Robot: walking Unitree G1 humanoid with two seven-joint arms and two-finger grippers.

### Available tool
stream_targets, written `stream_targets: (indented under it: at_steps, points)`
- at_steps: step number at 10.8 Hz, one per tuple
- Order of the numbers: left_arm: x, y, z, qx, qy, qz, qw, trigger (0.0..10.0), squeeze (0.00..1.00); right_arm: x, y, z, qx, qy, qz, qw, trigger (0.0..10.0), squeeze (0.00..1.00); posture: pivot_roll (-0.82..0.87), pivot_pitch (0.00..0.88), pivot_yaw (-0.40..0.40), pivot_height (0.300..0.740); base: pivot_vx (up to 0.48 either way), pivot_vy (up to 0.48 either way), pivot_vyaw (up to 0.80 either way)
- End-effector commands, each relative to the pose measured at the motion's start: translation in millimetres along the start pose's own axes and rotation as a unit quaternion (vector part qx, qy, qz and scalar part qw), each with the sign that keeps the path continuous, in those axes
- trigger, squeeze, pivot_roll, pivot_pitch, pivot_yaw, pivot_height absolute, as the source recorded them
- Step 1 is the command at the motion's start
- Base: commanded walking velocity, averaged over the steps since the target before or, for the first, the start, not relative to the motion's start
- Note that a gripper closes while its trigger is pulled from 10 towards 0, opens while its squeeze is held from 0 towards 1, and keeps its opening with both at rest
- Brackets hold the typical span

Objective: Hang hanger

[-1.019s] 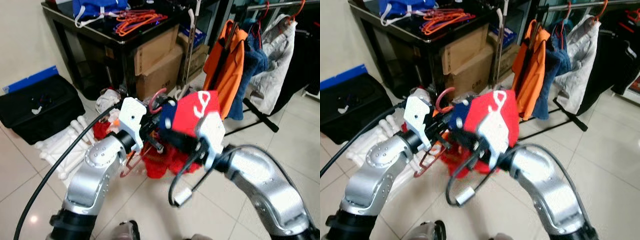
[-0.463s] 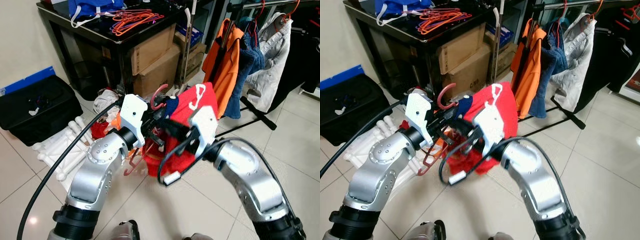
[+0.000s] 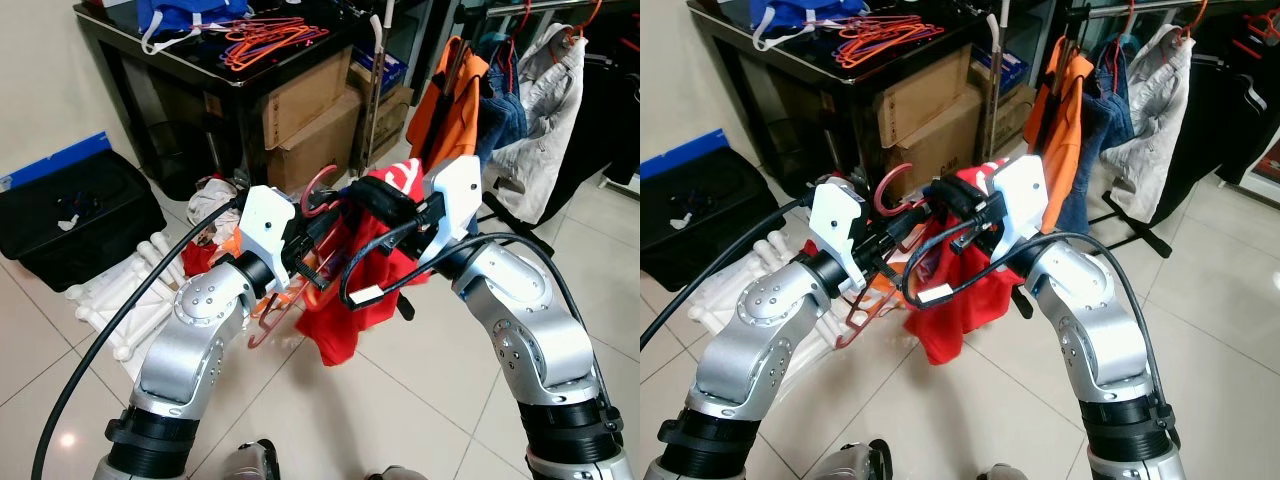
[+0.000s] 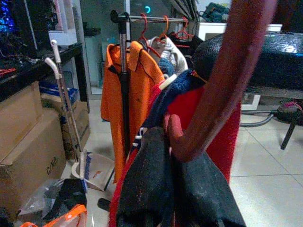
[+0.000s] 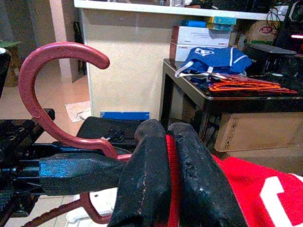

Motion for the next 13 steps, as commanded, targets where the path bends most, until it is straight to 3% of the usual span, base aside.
stream_targets:
  at_steps: [1,3,4,6,7,9,10,11,13]
  points:
    - [-1.4,11.4,-3.6,-0.012,-0.008,-0.022,1.000,10.0,0.00,1.0,5.5,-8.3,0.010,-0.017,-0.013,1.000,0.0,0.64,-0.15,0.093,0.026,0.740,0.000,0.000,0.00]
    - [-0.5,10.9,-5.8,-0.017,-0.015,-0.019,1.000,10.0,0.00,-2.1,10.9,-24.0,0.024,-0.040,-0.017,0.999,0.0,0.64,-0.15,0.094,0.026,0.740,0.000,0.000,0.00]
    - [-0.8,11.2,-7.0,-0.019,-0.020,-0.018,0.999,10.0,0.00,-9.3,29.8,-38.1,0.036,-0.065,-0.043,0.996,0.0,0.64,-0.15,0.094,0.027,0.740,0.000,0.000,0.00]
    - [-1.0,11.0,-10.6,-0.018,-0.026,-0.019,0.999,10.0,0.00,-21.6,56.2,-35.8,0.025,-0.057,-0.084,0.995,0.0,0.64,-0.15,0.092,0.025,0.740,0.000,0.000,0.00]
    - [-1.7,11.4,-11.8,-0.018,-0.028,-0.021,0.999,10.0,0.00,-29.7,56.3,-17.1,0.009,-0.013,-0.086,0.996,0.0,0.64,-0.15,0.089,0.022,0.740,0.000,0.000,0.00]
    - [-2.7,12.9,-9.1,-0.019,-0.021,-0.027,0.999,10.0,0.00,-31.3,64.5,42.7,-0.008,0.092,-0.099,0.991,0.0,0.64,-0.15,0.083,0.015,0.740,0.000,0.000,0.00]
    - [-3.5,14.2,-8.5,-0.018,-0.020,-0.029,0.999,10.0,0.00,-28.9,62.4,58.0,-0.003,0.123,-0.096,0.988,0.0,0.63,-0.16,0.081,0.014,0.740,0.000,0.000,0.00]
    - [-5.3,16.5,-10.6,-0.018,-0.023,-0.035,0.999,10.0,0.00,-29.3,46.8,72.0,0.011,0.151,-0.071,0.986,0.0,0.63,-0.16,0.078,0.014,0.740,0.000,0.000,0.00]
    - [-7.2,20.1,-13.5,-0.019,-0.028,-0.042,0.999,10.0,0.00,-27.4,24.1,84.5,0.052,0.177,-0.032,0.982,0.0,0.63,-0.17,0.081,0.019,0.740,0.000,0.000,0.00]
Point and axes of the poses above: a point about 5 cm out from each wrist's last joint towards the gripper, its own x axis pointing back from the gripper into the wrist, its own y axis along the axis of the wrist's last joint, z = x × y, the point moved 6 cm from there along -x, pointing out of the wrist towards the gripper, and after that the axes turned 10 degrees about x, right-handed, at the moved point
